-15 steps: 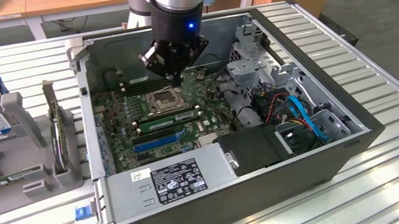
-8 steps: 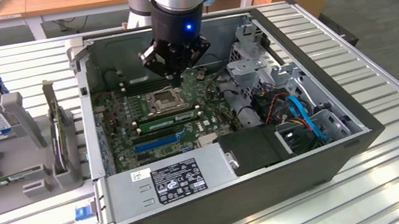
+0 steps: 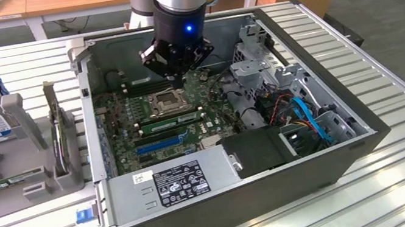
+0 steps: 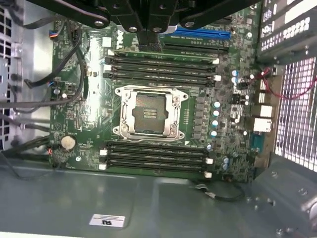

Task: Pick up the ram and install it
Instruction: 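Press down the ram until it locks into place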

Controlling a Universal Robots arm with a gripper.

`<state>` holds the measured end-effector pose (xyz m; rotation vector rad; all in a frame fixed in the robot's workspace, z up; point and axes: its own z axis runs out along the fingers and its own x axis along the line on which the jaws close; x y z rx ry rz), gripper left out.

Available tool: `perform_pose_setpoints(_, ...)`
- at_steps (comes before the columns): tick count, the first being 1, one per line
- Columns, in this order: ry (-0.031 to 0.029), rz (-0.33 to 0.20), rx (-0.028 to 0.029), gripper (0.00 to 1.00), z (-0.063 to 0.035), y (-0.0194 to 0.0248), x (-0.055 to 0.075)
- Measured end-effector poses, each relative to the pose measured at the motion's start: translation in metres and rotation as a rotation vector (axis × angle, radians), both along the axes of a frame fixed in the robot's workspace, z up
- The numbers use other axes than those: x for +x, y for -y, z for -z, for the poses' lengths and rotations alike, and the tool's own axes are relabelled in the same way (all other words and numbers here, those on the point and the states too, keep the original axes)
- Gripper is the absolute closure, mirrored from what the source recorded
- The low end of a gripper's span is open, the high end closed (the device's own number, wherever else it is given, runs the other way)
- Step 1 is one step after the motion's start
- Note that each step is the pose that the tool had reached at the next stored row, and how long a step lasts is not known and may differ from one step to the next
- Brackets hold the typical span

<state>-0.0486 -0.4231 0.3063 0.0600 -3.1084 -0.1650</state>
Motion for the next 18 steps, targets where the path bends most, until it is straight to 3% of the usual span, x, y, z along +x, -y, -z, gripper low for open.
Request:
perform_pose_setpoints(4, -0.0174, 0.029, -0.0002, 0.9, 0.0001, 0.0, 0.0)
perform_pose_setpoints(12, -0.018, 0.028, -0.0025, 0.9, 0.0003, 0.0, 0.0001)
perform_pose_setpoints(15, -0.0183, 0.029, -0.0116, 0.9, 0.0002, 0.0002, 0.0)
perform_pose_setpoints(18, -0.0187, 0.029, -0.0277, 0.9, 0.0001, 0.0003, 0.0)
